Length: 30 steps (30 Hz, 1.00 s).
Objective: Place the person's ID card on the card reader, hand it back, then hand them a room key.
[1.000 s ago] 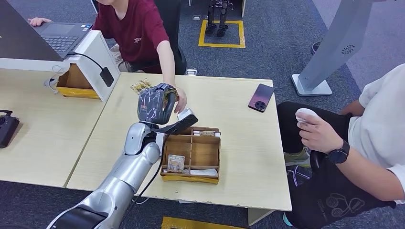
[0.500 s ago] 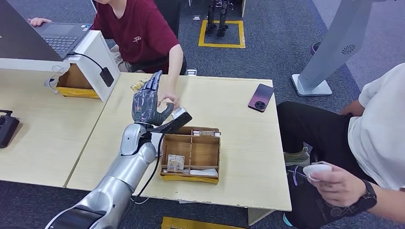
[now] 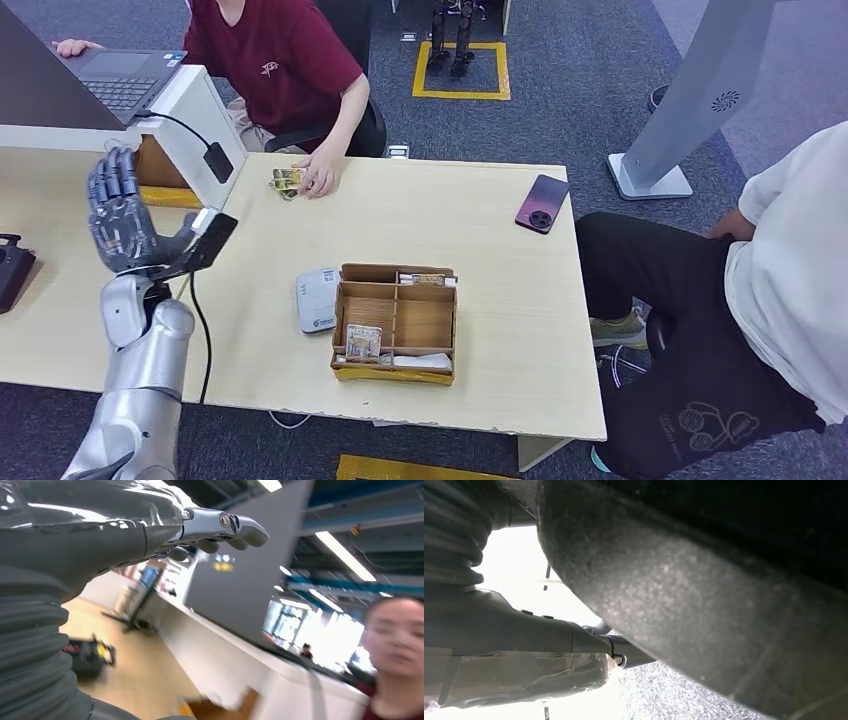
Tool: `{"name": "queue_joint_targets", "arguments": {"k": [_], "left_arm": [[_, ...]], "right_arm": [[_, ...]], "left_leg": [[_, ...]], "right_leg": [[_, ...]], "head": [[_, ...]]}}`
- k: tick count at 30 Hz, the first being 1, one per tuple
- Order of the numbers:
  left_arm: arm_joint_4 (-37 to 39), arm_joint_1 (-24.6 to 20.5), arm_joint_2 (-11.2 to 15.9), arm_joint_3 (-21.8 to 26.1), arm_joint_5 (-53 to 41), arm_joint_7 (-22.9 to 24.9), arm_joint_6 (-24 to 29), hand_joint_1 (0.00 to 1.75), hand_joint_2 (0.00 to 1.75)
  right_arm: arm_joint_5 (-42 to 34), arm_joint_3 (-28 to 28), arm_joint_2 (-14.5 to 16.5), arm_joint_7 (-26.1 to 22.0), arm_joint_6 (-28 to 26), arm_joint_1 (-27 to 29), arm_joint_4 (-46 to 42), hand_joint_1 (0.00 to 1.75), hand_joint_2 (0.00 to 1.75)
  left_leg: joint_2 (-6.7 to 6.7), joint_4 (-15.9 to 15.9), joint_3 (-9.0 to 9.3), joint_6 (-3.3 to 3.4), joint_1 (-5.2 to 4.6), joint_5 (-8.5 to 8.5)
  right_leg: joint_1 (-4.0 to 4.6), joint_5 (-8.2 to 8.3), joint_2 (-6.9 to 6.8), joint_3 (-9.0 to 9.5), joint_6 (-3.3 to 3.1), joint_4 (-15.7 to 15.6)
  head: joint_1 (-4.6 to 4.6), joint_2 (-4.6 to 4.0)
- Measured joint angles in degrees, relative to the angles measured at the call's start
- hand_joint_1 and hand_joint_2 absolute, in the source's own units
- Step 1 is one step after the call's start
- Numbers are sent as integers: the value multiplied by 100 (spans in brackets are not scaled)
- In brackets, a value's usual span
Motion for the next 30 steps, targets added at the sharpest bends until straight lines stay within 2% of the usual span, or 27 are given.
{"name": "queue_joint_targets", "arguments": {"k": [3, 10, 15, 17, 19, 22, 24, 30], "left_arm": [[-291, 216, 166, 735, 150, -547, 0, 0, 175], [-938, 937, 132, 2295, 910, -1855, 0, 0, 175], [-1142, 1574, 70, 3341, 1757, -2052, -2, 0, 175], [-903, 1713, 111, 3753, 1954, -1960, -2, 0, 175], [-334, 1798, 212, 4378, 1858, -1600, -4, 0, 175], [702, 1923, 335, 5410, 1460, -387, -7, 0, 175], [1306, 2026, 370, 5879, 1339, 142, -7, 0, 175], [2154, 2115, 457, 6479, 1270, 213, -4, 0, 175]], "right_arm": [[-56, -8, 0, -21, -22, 10, 0, 0, 175], [-258, -121, 0, -133, -119, 64, 0, 0, 175], [-395, -241, 0, -199, -180, 91, 2, 0, 175], [-443, -293, 0, -207, -202, 97, 2, 0, 175], [-477, -340, 0, -221, -224, 101, 2, 0, 175], [-517, -411, 0, -250, -294, 109, 2, 0, 175], [-526, -439, 0, -260, -315, 112, 2, 0, 175], [-527, -491, 0, -262, -315, 113, 0, 0, 175]], "left_leg": [[-14, -3, -10, -5, 2, 3], [-3, -3, -13, -19, 0, -8], [6, -2, -9, -26, -2, -18], [-9, -5, -15, -27, -2, -20], [-4, -8, -11, -29, -1, -23], [7, -9, 2, -31, -1, -25], [-9, -8, -1, -31, 0, -24], [-39, -7, -11, -31, 0, -24]], "right_leg": [[3, -4, -13, 2, -8, 0], [1, 1, -10, 2, -17, -8], [-2, -5, 1, -6, -16, -10], [-3, -10, -15, 0, -16, -10], [-3, -11, -10, 3, -17, -8], [-3, -12, 3, 1, -18, -9], [-2, -17, -12, 1, -17, -10], [-3, -18, -44, 8, -16, -11]], "head": [[3, 0], [9, 0], [0, 1], [3, 1], [1, 0], [-16, 1], [-19, 1], [-6, 0]]}}
